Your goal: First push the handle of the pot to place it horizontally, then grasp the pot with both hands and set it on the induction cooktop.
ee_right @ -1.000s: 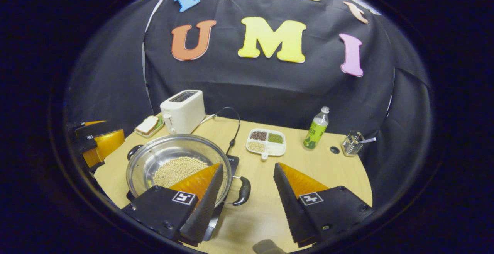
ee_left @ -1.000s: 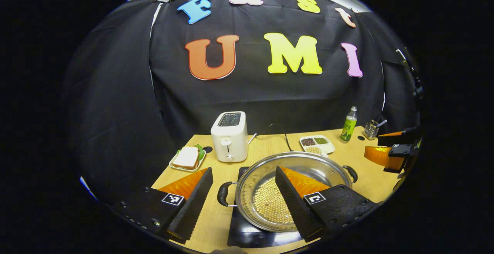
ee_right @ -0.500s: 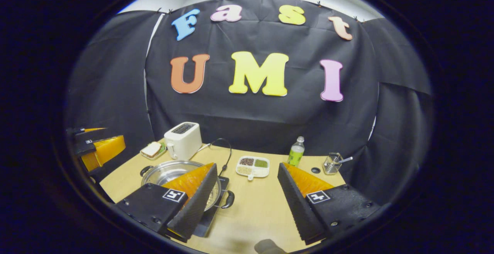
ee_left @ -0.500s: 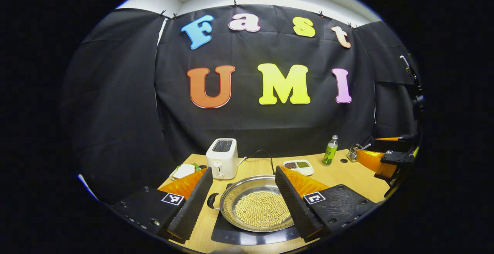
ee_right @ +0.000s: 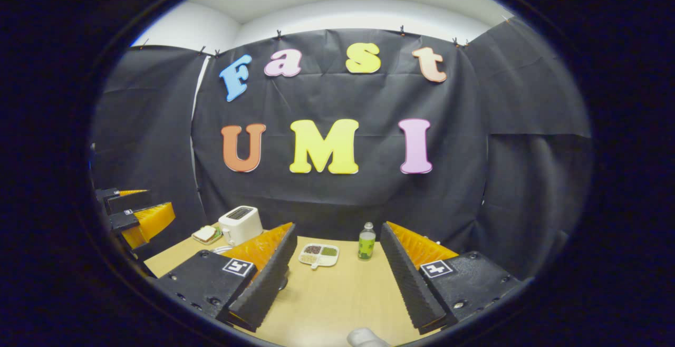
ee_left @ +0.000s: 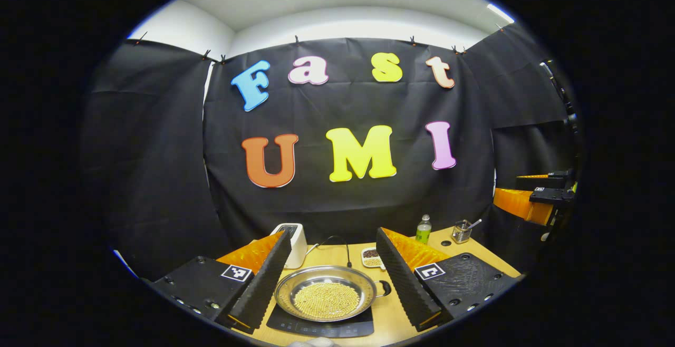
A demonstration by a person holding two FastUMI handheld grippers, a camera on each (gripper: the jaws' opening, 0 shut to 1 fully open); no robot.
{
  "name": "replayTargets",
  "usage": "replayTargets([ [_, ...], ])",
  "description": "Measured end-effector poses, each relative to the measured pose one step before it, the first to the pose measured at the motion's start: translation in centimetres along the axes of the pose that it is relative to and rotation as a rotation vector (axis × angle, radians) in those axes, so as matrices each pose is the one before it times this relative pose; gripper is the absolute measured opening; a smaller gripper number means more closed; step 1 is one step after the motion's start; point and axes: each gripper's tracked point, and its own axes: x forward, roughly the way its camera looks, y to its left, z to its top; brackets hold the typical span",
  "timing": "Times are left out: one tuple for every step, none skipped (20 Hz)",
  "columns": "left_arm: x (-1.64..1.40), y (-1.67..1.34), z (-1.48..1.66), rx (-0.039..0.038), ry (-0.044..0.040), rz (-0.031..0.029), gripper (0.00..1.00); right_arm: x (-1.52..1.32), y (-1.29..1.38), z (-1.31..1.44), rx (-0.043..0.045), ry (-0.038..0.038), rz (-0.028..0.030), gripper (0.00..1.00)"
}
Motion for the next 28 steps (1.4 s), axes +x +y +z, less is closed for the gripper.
replayTargets([
  [-0.677, -0.955, 0.843, 0.00688, -0.01476, 0.00233, 0.96, -0.91, -1.333, 0.431, 0.00812, -0.01034, -0.00353, 1.0],
  [-0.542, -0.857, 0.708, 0.00003, -0.00906, 0.00499, 0.96, -0.76, -1.332, 0.426, 0.00561, -0.00756, -0.00585, 1.0],
  [-0.573, -1.256, 0.563, -0.00399, -0.008, -0.00441, 0.96, -0.837, -1.314, 0.49, 0.00316, -0.00995, -0.00586, 1.0],
  [-0.489, -1.037, 0.58, -0.00525, -0.0086, -0.00145, 0.96, -0.753, -1.258, 0.421, 0.00589, -0.01006, -0.0064, 1.0],
  [-0.484, -0.926, 0.475, -0.00327, -0.00856, 0.00273, 0.96, -0.891, -1.38, 0.477, 0.00841, -0.01005, -0.00746, 1.0],
  [-0.507, -0.876, 0.411, -0.00268, -0.00784, -0.00131, 0.96, -0.62, -1.032, 0.262, 0.00466, -0.00694, -0.00491, 1.0],
  [-0.448, -0.842, 0.545, -0.00518, -0.01176, 0.00163, 0.96, -0.527, -1.097, 0.266, 0.0028, -0.00655, -0.00628, 1.0],
  [-0.442, -0.796, 0.545, -0.00247, -0.00946, 0.00084, 0.96, -0.679, -1.036, 0.104, -0.001, -0.00563, -0.00578, 1.0],
  [-0.292, -0.35, 0.372, -0.002, -0.00737, 0.00524, 0.96, -0.493, -0.711, 0.076, -0.00196, -0.00178, -0.00255, 1.0],
  [-0.343, -0.551, 0.274, -0.00319, -0.00454, 0.00269, 0.96, -0.534, -0.574, 0.185, 0.0027, -0.00413, -0.00017, 1.0],
  [-0.345, -0.411, 0.196, -0.00148, -0.0006, 0.00295, 0.96, -0.486, -0.39, 0.019, 0.00189, -0.00039, 0.00299, 1.0],
  [-0.543, -0.388, 0.273, -0.00274, -0.00292, 0.00556, 0.96, -0.26, -0.344, -0.041, -0.00006, -0.00102, 0.00288, 1.0],
  [-0.337, -0.217, 0.322, -0.00045, -0.00648, 0.0036, 0.96, -0.39, -0.305, -0.003, -0.0048, -0.00215, 0.00202, 1.0],
  [-0.256, -0.231, 0.353, 0.00231, -0.00695, 0.00375, 0.96, -0.395, -0.256, -0.081, -0.00684, 0.00125, 0.00382, 1.0],
  [-0.244, -0.083, 0.319, 0.00248, -0.00553, 0.00468, 0.96, -0.235, -0.102, 0.156, -0.00277, -0.00143, 0.00273, 1.0],
  [-0.274, -0.156, 0.103, 0.00482, -0.0044, 0.0007, 0.96, -0.256, -0.029, -0.02, 0.00039, 0.00074, 0.00389, 1.0],
  [-0.194, -0.216, 0.088, 0.00267, -0.00391, 0.00049, 0.96, -0.245, -0.137, 0.071, 0.00266, 0.00059, -0.0002, 1.0],
  [-0.143, 0.007, 0.142, 0.0015, -0.00156, 0.00152, 0.96, -0.189, -0.214, -0.019, 0.00407, 0.00089, -0.00188, 1.0],
  [-0.076, -0.081, 0.073, -0.00248, 0.00062, 0.00025, 0.96, -0.202, -0.14, 0.123, 0.00346, -0.00044, -0.00235, 1.0],
  [0.0, -0.044, -0.095, -0.00707, 0.00246, -0.00206, 0.96, -0.113, -0.056, 0.033, -0.00014, -0.0009, -0.00046, 1.0],
  [-0.051, -0.028, 0.006, -0.00301, 0.00101, -0.00469, 0.96, -0.234, 0.032, 0.193, -0.00682, -0.00338, 0.00174, 1.0],
  [-0.113, 0.329, 0.131, 0.00216, 0.00247, 0.00646, 0.96, 0.014, -0.116, 0.074, -0.00962, -0.00437, -0.00217, 1.0],
  [0.034, 0.38, 0.007, 0.00397, 0.00073, 0.01046, 0.96, -0.114, 0.031, 0.075, -0.00795, -0.00305, -0.00224, 1.0],
  [0.031, 0.12, 0.091, -0.00274, -0.00078, 0.00446, 0.96, -0.27, 0.141, 0.121, 0.00177, -0.00456, 0.0002, 1.0],
  [0.015, -0.004, 0.161, -0.00554, -0.00085, -0.00022, 0.96, -0.093, 0.271, 0.052, 0.00621, -0.00008, 0.00292, 1.0],
  [-0.096, -0.004, -0.074, -0.00403, 0.00082, -0.00038, 0.96, -0.135, 0.18, -0.078, 0.00555, 0.0025, 0.00262, 1.0],
  [-0.052, 0.038, 0.093, -0.00137, -0.00133, -0.00077, 0.96, 0.007, 0.162, -0.006, 0.00134, 0.00269, 0.00209, 1.0],
  [-0.052, -0.039, 0.238, 0.00109, -0.00463, -0.00223, 0.96, -0.01, 0.104, 0.125, 0.00054, -0.00326, 0.00012, 1.0],
])
